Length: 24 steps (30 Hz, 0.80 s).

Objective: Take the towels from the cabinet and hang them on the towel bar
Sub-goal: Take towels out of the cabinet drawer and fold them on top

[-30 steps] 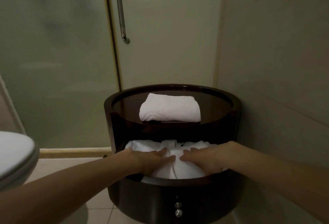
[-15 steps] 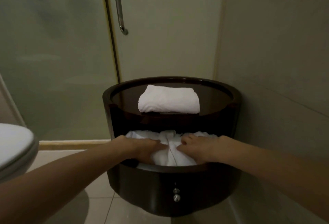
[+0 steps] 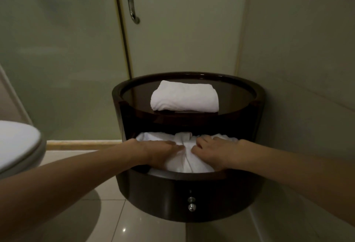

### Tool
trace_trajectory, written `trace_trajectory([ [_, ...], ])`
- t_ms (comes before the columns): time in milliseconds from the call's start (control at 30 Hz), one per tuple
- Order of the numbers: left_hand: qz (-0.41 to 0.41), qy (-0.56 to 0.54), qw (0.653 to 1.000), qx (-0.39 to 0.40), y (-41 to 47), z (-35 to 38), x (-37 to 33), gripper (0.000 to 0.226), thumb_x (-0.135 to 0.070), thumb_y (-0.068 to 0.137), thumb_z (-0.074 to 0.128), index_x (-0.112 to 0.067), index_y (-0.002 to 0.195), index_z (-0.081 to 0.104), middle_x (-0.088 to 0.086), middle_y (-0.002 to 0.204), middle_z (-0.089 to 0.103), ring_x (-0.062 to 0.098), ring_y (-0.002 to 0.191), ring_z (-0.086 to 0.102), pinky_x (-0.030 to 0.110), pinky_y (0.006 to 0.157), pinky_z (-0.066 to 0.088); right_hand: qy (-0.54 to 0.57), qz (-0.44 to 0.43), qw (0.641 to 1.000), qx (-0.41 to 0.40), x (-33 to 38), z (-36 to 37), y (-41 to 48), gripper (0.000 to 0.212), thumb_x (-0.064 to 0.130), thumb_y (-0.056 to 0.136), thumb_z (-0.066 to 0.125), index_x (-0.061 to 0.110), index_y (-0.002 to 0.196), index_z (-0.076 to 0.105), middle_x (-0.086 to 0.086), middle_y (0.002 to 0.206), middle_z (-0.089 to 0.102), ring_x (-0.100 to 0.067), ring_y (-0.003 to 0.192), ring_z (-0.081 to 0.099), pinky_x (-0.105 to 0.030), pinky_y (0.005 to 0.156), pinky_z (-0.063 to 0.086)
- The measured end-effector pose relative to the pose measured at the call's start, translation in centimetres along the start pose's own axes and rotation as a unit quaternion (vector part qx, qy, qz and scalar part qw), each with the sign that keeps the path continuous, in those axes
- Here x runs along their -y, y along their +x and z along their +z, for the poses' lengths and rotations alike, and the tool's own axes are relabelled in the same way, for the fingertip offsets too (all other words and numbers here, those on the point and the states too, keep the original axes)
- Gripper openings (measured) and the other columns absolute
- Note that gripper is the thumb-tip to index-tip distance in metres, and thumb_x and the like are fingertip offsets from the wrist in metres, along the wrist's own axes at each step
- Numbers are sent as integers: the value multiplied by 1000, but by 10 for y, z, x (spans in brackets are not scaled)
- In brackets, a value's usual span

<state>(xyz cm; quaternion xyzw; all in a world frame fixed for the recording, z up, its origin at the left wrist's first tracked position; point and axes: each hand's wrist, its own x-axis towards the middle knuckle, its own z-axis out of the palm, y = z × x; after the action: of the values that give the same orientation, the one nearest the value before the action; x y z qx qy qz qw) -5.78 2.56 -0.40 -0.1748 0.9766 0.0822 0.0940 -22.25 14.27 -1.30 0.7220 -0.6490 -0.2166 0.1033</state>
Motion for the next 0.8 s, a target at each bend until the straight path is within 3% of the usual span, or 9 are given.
trace_trajectory([
  [133, -23, 21, 1000, -3, 0, -8, 3, 77, -41, 80, 71, -30, 145, 30, 0, 141, 44, 19, 125, 46, 32, 102, 39, 24, -7, 999, -20, -3, 2, 1, 51, 24, 88, 57, 6, 132, 37, -20, 137, 36, -36, 127, 36, -46, 98, 37],
  [267, -38, -7, 998, -48, 1, -12, 15, 65, -36, 77, 74, -29, 134, 44, -3, 128, 54, 16, 114, 54, 28, 96, 43, 128, 2, 991, -37, -11, -1, -2, 66, 36, 80, 68, 9, 130, 35, -14, 130, 45, -33, 118, 47, -40, 97, 39],
  [367, -33, -21, 997, -62, 0, -19, 18, 57, -36, 76, 75, -28, 127, 52, -4, 121, 60, 16, 110, 57, 31, 95, 45, 190, 26, 981, -30, -20, -8, -11, 69, 45, 73, 72, 17, 120, 29, -10, 113, 56, -31, 98, 58, -41, 82, 49],
  [500, -22, -46, 997, -63, -1, -28, 17, 45, -31, 80, 72, -20, 121, 60, 1, 115, 65, 19, 107, 59, 32, 94, 46, 248, 45, 967, -26, -29, -14, -19, 55, 32, 70, 73, 27, 101, 27, -4, 94, 55, -24, 81, 56, -37, 65, 46],
  [667, -16, -52, 996, -67, 0, -31, 17, 36, -27, 84, 68, -17, 118, 62, 4, 112, 66, 20, 105, 60, 31, 92, 46, 238, 45, 970, -25, -30, -9, -19, 51, 44, 70, 68, 31, 103, 32, -2, 110, 52, -25, 97, 53, -44, 81, 49],
  [800, -28, -51, 995, -80, 2, -30, 17, 38, -25, 85, 66, -15, 122, 60, 5, 116, 65, 21, 108, 59, 30, 92, 44, 202, 48, 978, -6, -26, -7, -12, 61, 48, 78, 68, 19, 121, 36, -7, 127, 48, -29, 113, 50, -40, 90, 43],
])
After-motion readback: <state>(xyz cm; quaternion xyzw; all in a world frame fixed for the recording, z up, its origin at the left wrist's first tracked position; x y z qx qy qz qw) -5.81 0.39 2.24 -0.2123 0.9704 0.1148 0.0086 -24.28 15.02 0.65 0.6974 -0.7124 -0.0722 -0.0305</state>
